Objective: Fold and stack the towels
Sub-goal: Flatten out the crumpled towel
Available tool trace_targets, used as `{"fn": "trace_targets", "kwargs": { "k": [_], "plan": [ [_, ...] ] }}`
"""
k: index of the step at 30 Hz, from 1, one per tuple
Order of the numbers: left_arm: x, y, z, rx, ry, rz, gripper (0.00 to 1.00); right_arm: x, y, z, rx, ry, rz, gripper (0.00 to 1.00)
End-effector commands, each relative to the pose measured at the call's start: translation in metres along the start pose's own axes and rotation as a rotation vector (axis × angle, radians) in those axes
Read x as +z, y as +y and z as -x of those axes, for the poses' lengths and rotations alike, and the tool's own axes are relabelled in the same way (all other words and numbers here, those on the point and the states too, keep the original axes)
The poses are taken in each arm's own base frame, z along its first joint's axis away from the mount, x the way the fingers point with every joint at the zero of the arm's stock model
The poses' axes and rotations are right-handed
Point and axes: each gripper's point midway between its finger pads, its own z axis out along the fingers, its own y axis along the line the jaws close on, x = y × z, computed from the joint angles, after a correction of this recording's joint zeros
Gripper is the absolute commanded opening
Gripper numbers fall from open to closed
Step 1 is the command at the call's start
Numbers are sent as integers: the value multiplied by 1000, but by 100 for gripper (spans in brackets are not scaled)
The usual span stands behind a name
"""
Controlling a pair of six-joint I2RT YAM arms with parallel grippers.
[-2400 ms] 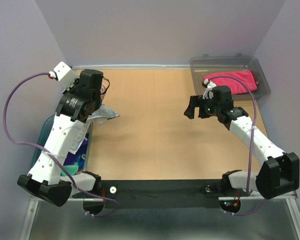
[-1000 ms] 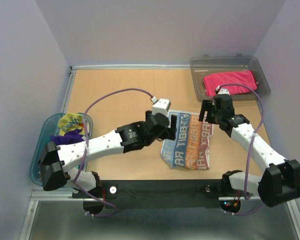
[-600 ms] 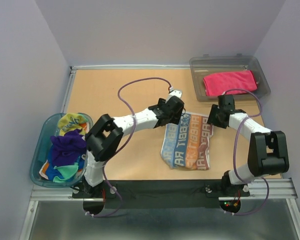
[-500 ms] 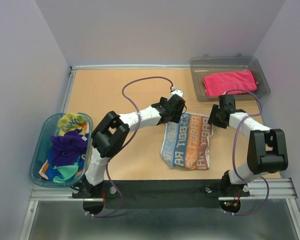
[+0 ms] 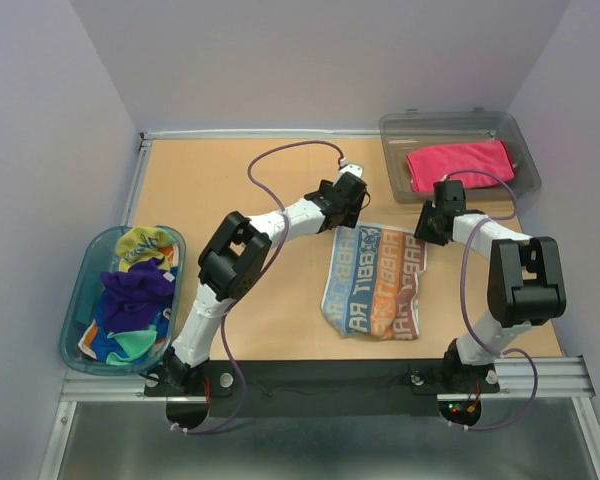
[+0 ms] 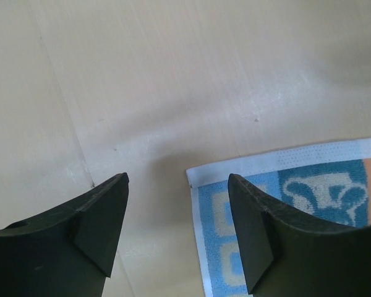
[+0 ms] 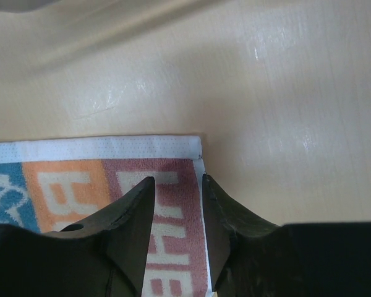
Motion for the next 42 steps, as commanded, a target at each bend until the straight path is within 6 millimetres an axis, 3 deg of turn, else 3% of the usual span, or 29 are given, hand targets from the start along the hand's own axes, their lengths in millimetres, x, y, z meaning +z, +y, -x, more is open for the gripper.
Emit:
{"fn": "trace_targets", "kwargs": {
  "k": [1,10,21,27,38,42],
  "plan": [
    [5,-2,6,9,-16,10,75,4,9,33,-1,-81,25,42],
    [22,-3,-23,-1,43,20,74,13,-1,27,-31,-69,-24,45],
    [31,0,-57,-5,142,40,61,3,5,51,-42,-134,-5,52],
    [35,-2,-76,-12,209,37,57,12,8,53,-54,-130,1,57],
    [34,3,-97,-11,278,65,49,29,1,11,-26,-20,-8,56],
    [34,4,-106,-21,310,58,42,33,-1,-4,-38,27,-8,49]
  ]
}}
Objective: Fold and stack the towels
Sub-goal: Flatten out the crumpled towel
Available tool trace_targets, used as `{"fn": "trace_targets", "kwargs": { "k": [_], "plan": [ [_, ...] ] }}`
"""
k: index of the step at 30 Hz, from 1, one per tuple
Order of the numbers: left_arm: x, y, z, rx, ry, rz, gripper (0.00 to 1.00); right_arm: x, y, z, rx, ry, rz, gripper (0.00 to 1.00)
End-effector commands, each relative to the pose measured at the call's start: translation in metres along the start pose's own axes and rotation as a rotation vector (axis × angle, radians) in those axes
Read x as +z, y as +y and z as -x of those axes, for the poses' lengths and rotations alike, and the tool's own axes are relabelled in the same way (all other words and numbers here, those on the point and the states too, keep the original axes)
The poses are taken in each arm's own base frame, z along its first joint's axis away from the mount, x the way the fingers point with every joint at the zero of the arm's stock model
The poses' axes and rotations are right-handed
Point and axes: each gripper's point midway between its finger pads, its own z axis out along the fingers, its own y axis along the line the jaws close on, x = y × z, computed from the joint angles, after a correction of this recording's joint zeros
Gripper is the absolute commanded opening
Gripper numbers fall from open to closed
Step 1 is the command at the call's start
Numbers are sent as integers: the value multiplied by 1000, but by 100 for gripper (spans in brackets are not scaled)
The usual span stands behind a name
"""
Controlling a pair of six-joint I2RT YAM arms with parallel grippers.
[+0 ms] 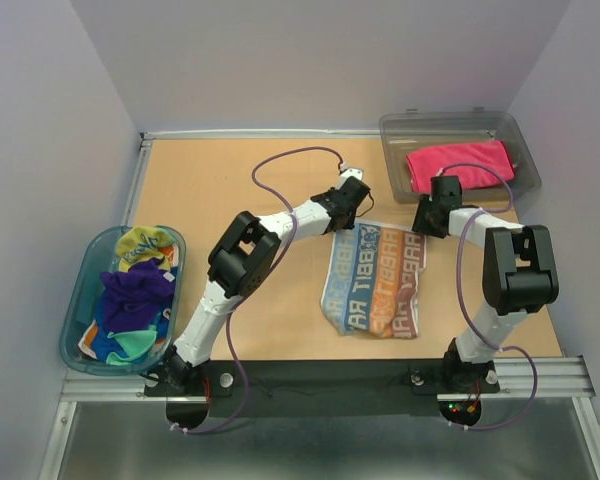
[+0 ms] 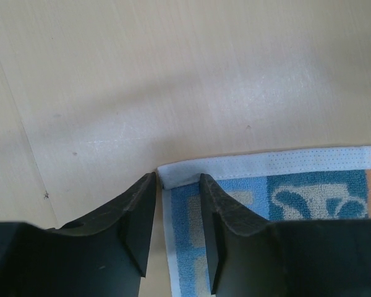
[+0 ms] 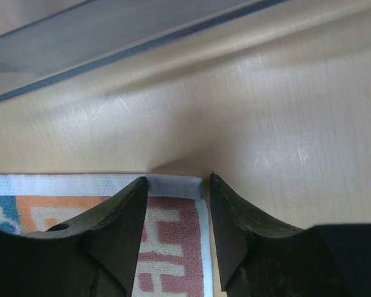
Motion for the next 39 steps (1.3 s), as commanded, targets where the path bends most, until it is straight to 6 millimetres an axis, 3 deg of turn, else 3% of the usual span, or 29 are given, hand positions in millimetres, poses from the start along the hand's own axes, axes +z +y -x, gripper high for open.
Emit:
{"fn": "trace_targets", "kwargs": {
  "k": [1,4,5,7,8,9,10,13,18,21,24,25,27,28,29,30,32,33,36,37,39],
  "plan": [
    [10,23,-75,53,234,59,40,7,-2,-26,7,76,10,44],
    [7,25,-77,36,237,55,26,5,4,-30,-11,90,57,38],
    [6,26,-78,34,237,55,26,4,5,-30,-11,93,67,37],
    [4,27,-78,24,232,56,19,3,10,-30,-34,93,86,28],
    [3,29,-78,18,231,58,16,0,16,-31,-44,96,116,18],
    [3,30,-78,18,230,59,13,0,16,-31,-48,96,118,18],
    [2,32,-79,15,230,62,11,-2,22,-32,-56,100,143,10],
    [-3,37,-82,-1,226,71,8,-6,38,-36,-87,105,190,2],
    [-16,58,-80,-35,205,118,1,-17,74,-37,-158,92,273,0],
    [-32,76,-70,-64,163,151,0,-31,95,-21,-181,37,310,1],
    [-58,97,-37,-87,75,202,0,-54,114,11,-182,-55,364,1],
    [-65,101,-29,-87,51,214,0,-70,122,32,-181,-114,390,1],
    [-79,111,-9,-90,-14,257,0,-90,131,51,-186,-176,425,1],
    [-96,113,9,-96,-63,254,0,-101,134,62,-183,-211,438,0],
    [-115,117,30,-114,-124,257,0,-124,140,83,-186,-279,468,0],
    [-116,119,32,-110,-132,270,0,-135,141,92,-188,-312,478,0],
    [-150,122,67,-123,-236,252,0,-160,144,113,-190,-389,499,0],
    [-175,125,91,-144,-312,247,0,-185,145,131,-195,-462,510,1],
    [-221,128,124,-122,-432,258,0,-223,142,156,-204,-573,517,1],
    [-250,128,142,-138,-503,244,0,-249,140,169,-202,-637,523,1],
    [-283,134,154,-109,-575,289,0,-275,136,179,-216,-706,529,0]
  ]
}}
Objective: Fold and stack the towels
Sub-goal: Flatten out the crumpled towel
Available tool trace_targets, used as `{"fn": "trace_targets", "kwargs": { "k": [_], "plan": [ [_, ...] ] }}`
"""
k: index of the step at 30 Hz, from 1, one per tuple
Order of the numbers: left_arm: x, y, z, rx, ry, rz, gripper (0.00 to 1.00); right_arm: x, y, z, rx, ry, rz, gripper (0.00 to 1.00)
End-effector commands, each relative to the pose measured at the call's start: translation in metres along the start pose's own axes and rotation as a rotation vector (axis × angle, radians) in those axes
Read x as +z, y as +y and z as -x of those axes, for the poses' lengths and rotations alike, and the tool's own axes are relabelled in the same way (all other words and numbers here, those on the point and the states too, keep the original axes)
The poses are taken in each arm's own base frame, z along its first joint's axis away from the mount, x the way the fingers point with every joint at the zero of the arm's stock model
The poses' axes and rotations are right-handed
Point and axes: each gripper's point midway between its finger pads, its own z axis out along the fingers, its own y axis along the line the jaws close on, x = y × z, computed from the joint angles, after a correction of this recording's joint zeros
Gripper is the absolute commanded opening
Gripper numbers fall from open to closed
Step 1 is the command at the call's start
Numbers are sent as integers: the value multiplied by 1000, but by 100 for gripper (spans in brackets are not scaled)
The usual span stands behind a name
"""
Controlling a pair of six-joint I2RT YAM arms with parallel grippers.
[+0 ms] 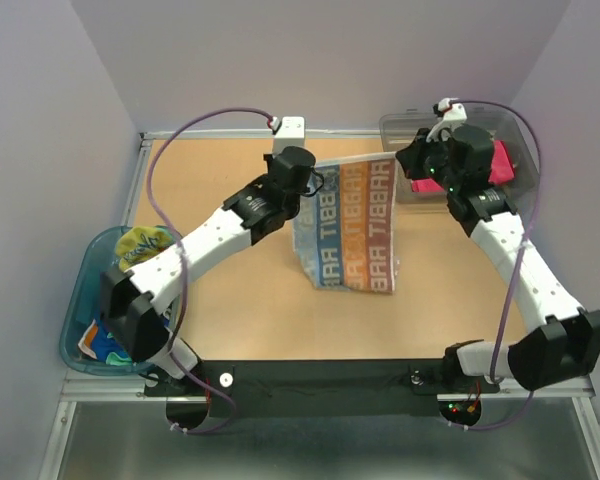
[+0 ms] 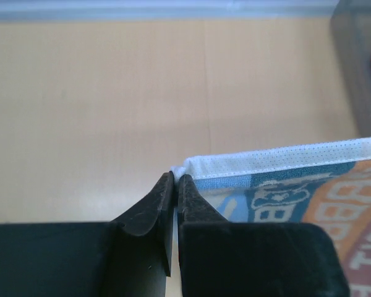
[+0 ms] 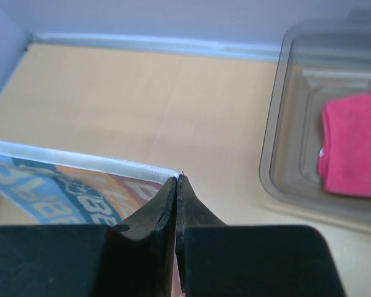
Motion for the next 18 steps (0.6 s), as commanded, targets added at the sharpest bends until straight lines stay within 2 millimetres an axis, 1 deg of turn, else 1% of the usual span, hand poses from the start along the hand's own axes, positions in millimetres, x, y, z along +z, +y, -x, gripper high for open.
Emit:
{"fn": "trace_targets", "kwargs": {
  "k": [1,2,3,4,5,6,7,8,9,10,11,12,13,14,15,17,18],
  "plan": [
    [-74,17,91,10,-266,52,0,-47,15,80,-87,-228,13,1],
    [-88,22,99,11,-302,74,0,-57,19,88,-101,-254,26,1],
    [-103,18,105,15,-333,58,0,-66,23,94,-122,-277,40,1],
    [-131,12,115,36,-389,10,0,-75,30,98,-136,-292,71,1],
    [-145,12,118,38,-412,6,0,-93,37,107,-155,-331,94,0],
    [-158,10,123,29,-440,-20,0,-101,40,110,-175,-348,108,1],
    [-183,6,129,9,-475,-77,0,-111,48,113,-191,-365,143,0],
    [-193,6,131,1,-488,-101,0,-119,51,115,-201,-379,158,0],
    [-208,12,136,-25,-506,-115,0,-137,58,121,-218,-415,183,0],
    [-218,11,136,-29,-514,-137,0,-146,62,123,-227,-430,196,1],
    [-233,4,136,-17,-525,-177,0,-153,65,124,-236,-442,209,0],
    [-242,5,135,-20,-527,-178,0,-167,69,128,-248,-471,224,0],
    [-251,8,138,-10,-538,-185,0,-174,74,129,-258,-480,246,1],
    [-263,1,135,0,-538,-219,0,-181,77,130,-265,-491,259,0],
    [-266,4,133,4,-533,-197,0,-190,81,132,-270,-508,272,1],
    [-274,5,134,-5,-532,-187,0,-200,86,135,-279,-518,294,1],
    [-278,8,133,-5,-525,-174,0,-207,88,139,-282,-535,298,0]
  ]
}}
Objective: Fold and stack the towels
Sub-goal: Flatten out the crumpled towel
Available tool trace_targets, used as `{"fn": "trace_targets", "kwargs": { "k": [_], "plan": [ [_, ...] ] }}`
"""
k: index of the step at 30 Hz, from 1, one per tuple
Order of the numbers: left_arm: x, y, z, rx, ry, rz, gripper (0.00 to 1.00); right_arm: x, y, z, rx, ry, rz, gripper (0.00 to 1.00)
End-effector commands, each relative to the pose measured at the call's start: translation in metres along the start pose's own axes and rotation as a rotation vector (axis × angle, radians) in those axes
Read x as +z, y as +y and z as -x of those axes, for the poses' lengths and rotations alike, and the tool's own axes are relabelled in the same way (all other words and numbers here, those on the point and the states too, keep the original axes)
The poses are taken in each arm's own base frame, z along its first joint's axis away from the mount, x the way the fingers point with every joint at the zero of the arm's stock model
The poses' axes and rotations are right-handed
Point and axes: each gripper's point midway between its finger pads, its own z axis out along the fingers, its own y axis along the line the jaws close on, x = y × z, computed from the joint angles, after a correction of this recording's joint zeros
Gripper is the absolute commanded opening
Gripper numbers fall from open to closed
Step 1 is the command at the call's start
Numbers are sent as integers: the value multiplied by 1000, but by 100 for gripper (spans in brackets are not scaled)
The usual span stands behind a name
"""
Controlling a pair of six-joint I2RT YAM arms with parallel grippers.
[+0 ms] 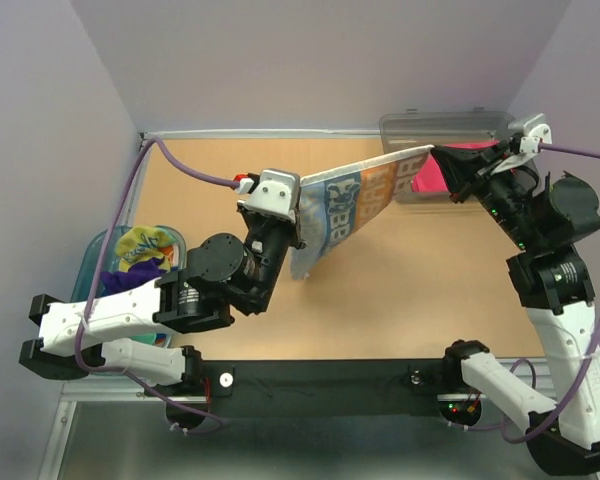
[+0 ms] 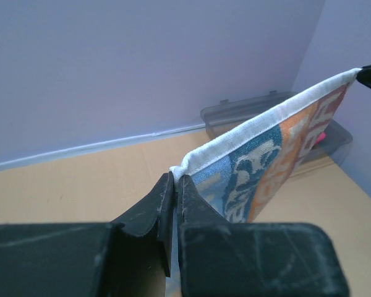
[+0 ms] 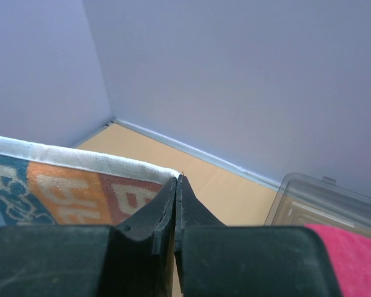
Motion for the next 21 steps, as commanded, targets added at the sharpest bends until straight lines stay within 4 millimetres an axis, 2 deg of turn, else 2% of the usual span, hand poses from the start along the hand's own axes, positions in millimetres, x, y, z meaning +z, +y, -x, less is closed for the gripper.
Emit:
{"fn": "trace_targets", "kwargs": {
  "k": [1,6,10,14,15,17,18,19,21],
  "plan": [
    [-11,23,14,4,-2,130,0,-11,12,28,-41,-62,49,1],
    [-16,42,21,-67,4,216,0,-11,15,43,-40,-88,59,1],
    [-14,52,28,-98,-9,244,0,-1,12,50,-23,-90,52,1],
    [20,81,19,-119,-24,335,0,18,4,43,-13,-64,42,0],
    [31,79,18,-116,-27,288,0,30,-3,30,-8,-32,27,1],
    [50,85,4,-87,-15,305,0,42,-13,17,-5,-2,-6,0],
    [62,97,-2,-66,-13,329,0,55,-20,-1,6,40,-14,1],
    [74,94,-17,-39,9,331,0,62,-22,-13,15,69,-10,1],
    [93,103,-33,-38,30,328,0,75,-25,-40,39,130,0,1]
  ]
}}
